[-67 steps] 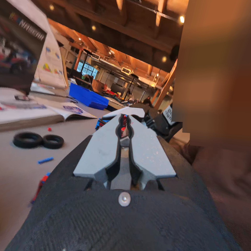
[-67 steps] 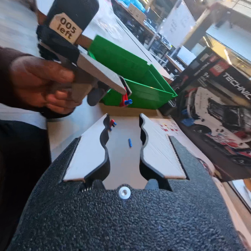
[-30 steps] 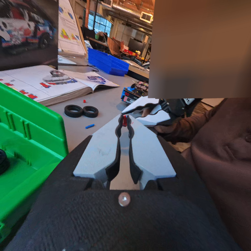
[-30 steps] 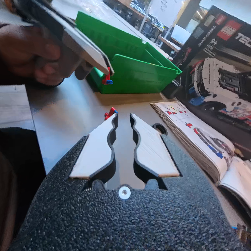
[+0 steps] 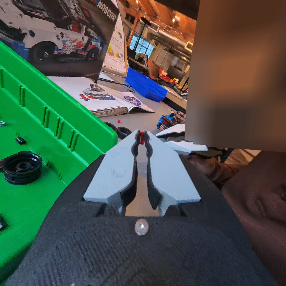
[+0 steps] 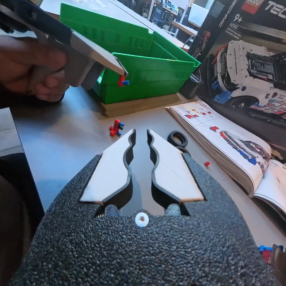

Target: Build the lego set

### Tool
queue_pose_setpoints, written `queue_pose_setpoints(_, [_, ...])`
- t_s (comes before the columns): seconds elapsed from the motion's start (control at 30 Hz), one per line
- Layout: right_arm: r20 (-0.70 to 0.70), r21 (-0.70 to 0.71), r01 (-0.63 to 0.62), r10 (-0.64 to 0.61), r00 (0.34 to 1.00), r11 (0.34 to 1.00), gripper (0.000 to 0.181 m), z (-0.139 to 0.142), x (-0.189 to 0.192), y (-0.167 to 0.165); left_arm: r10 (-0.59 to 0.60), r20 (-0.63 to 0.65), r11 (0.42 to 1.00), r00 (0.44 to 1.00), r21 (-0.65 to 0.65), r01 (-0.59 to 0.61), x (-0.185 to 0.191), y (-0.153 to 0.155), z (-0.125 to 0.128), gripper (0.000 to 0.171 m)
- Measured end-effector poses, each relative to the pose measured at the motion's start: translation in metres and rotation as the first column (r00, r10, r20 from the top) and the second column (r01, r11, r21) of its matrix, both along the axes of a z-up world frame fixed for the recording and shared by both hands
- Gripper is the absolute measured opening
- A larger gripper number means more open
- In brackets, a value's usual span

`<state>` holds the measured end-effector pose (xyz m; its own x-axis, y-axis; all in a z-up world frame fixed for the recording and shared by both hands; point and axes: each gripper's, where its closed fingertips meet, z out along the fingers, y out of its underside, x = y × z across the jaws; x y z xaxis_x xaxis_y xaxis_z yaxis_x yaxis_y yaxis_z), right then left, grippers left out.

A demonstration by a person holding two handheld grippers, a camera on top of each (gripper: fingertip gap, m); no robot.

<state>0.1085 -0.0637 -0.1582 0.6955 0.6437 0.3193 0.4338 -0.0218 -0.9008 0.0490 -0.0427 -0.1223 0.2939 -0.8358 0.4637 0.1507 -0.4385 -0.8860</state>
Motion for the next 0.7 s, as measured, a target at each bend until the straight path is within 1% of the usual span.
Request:
queue_pose_setpoints(0.1, [0.059,0.041,-0.01,0.008,0.998,0.999,0.017,-0.002,-0.006,-0.002,-0.004,0.032,0.996,0.999,-0.087,0.007,0.006,-0.003,-0.003,0.003])
queue_pose_setpoints(0.17, [0.104,0.054,-0.023,0.017,0.994,0.998,0.025,-0.005,-0.011,-0.003,-0.012,0.097,0.984,0.995,-0.174,0.029,0.012,-0.007,0.0,0.002])
queue_pose_setpoints(0.23, [0.118,0.077,-0.03,0.021,0.993,0.997,0.035,-0.003,-0.017,-0.001,0.011,0.164,0.95,0.986,-0.308,0.041,0.018,-0.008,-0.003,0.002])
queue_pose_setpoints(0.3, [0.112,0.083,-0.047,0.037,0.993,0.995,0.046,0.001,-0.023,-0.002,0.06,0.223,0.904,0.973,-0.425,0.041,0.02,-0.007,-0.008,0.002])
queue_pose_setpoints(0.4, [0.177,0.12,-0.069,0.047,0.983,0.99,0.051,0.003,-0.028,-0.005,0.063,0.259,0.844,0.964,-0.529,0.087,0.026,-0.018,-0.014,0.002])
queue_pose_setpoints(0.47, [0.183,0.146,-0.085,0.058,0.981,0.986,0.048,0.01,-0.031,-0.011,0.063,0.255,0.821,0.965,-0.562,0.095,0.03,-0.026,-0.017,0.002])
queue_pose_setpoints(0.5, [0.185,0.141,-0.099,0.072,0.98,0.985,0.041,0.012,-0.033,-0.014,0.061,0.251,0.812,0.966,-0.575,0.098,0.032,-0.03,-0.019,0.002])
queue_pose_setpoints(0.53, [0.199,0.129,-0.113,0.085,0.976,0.985,0.023,0.011,-0.034,-0.017,0.064,0.249,0.801,0.966,-0.59,0.099,0.033,-0.034,-0.021,0.002])
queue_pose_setpoints(0.57, [0.221,0.122,-0.121,0.092,0.971,0.985,0.014,0.008,-0.034,-0.018,0.07,0.256,0.79,0.964,-0.604,0.104,0.034,-0.036,-0.022,0.002])
queue_pose_setpoints(0.63, [0.253,0.135,-0.128,0.091,0.963,0.983,0.014,0.006,-0.033,-0.021,0.087,0.26,0.763,0.962,-0.638,0.103,0.035,-0.039,-0.025,0.002])
queue_pose_setpoints(0.7, [0.267,0.151,-0.14,0.096,0.959,0.979,0.019,0.008,-0.034,-0.025,0.096,0.278,0.748,0.956,-0.653,0.115,0.035,-0.042,-0.023,0.002])
